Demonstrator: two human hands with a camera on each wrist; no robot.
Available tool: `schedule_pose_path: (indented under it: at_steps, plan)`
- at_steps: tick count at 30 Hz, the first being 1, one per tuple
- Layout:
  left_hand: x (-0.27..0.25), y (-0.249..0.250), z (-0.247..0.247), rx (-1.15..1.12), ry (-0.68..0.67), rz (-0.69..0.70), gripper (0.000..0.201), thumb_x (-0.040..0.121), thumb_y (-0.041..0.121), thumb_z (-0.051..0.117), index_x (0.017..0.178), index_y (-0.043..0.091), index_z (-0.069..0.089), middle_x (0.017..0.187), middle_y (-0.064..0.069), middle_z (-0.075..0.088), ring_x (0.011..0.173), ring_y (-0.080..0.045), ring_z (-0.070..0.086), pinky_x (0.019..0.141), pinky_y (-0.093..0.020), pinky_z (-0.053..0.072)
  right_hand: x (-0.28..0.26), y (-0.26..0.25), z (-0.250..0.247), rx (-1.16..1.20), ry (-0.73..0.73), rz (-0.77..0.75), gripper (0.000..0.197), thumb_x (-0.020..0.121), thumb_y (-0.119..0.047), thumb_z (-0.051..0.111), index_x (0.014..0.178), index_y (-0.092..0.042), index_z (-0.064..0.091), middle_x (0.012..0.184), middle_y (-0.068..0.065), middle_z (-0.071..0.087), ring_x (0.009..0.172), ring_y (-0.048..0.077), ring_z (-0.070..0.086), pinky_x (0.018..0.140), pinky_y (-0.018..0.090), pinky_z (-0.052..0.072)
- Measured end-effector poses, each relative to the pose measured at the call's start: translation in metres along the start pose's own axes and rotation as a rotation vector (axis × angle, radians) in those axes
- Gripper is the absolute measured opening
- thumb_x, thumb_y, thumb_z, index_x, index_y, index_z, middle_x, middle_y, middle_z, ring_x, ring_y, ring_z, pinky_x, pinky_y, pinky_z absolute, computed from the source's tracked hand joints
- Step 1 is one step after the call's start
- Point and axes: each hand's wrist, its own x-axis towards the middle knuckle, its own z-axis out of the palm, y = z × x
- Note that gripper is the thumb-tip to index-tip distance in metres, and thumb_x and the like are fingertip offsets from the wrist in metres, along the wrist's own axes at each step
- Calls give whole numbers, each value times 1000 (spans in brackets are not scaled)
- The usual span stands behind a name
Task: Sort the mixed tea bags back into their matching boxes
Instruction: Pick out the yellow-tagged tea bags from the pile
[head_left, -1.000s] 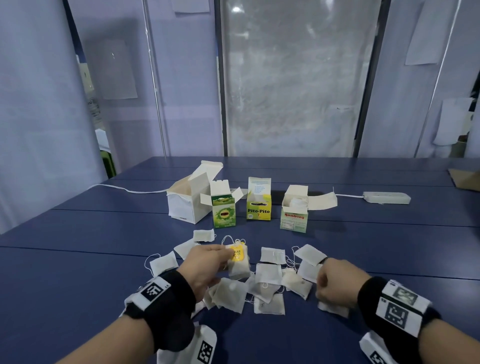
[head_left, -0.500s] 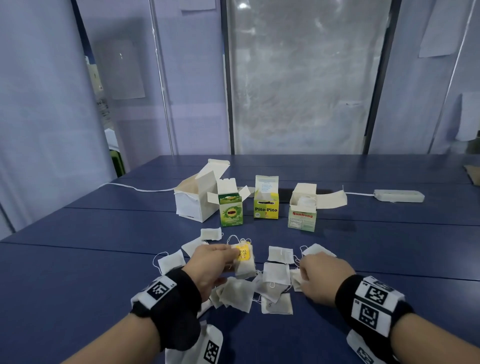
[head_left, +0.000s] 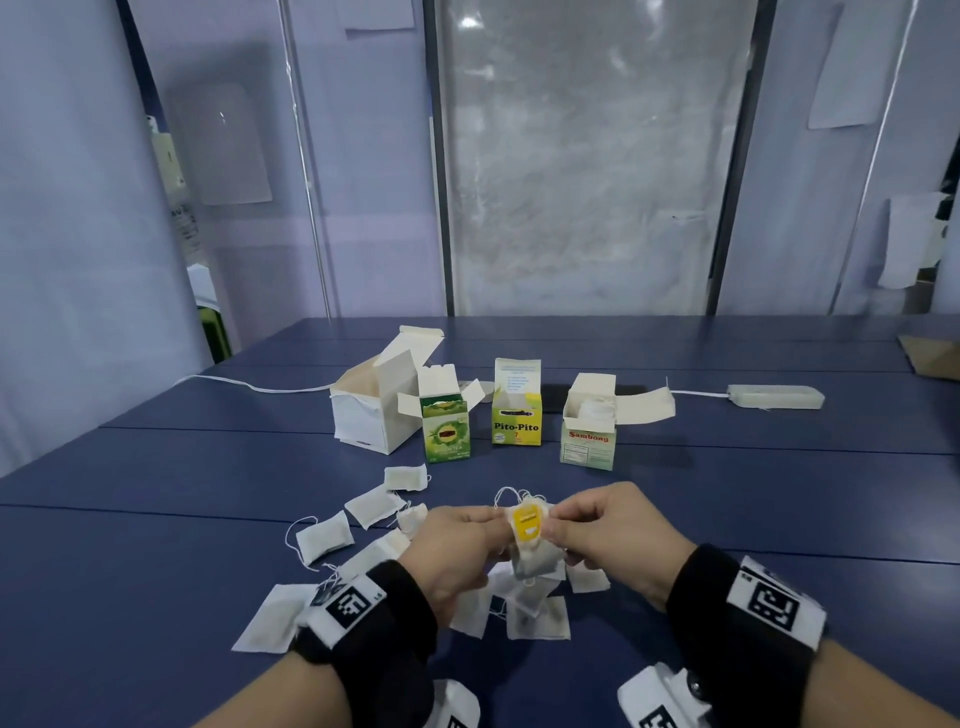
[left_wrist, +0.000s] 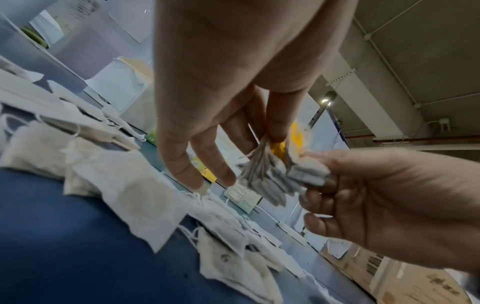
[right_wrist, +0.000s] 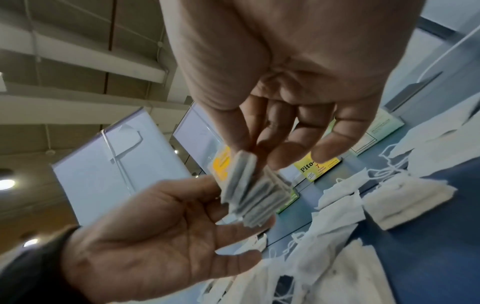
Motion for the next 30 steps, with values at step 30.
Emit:
schedule_pose_path:
  at_steps: [30]
  plan:
    - [7,5,-46,-22,199,-16,10,91,10,61,90,6,70,74,-7,68,54,-15,58,53,-26,41,29,31,-10,-929,-63,231,25,76,-32,65,66,-17,48,65,-4,48,62,11,48,49,21,36]
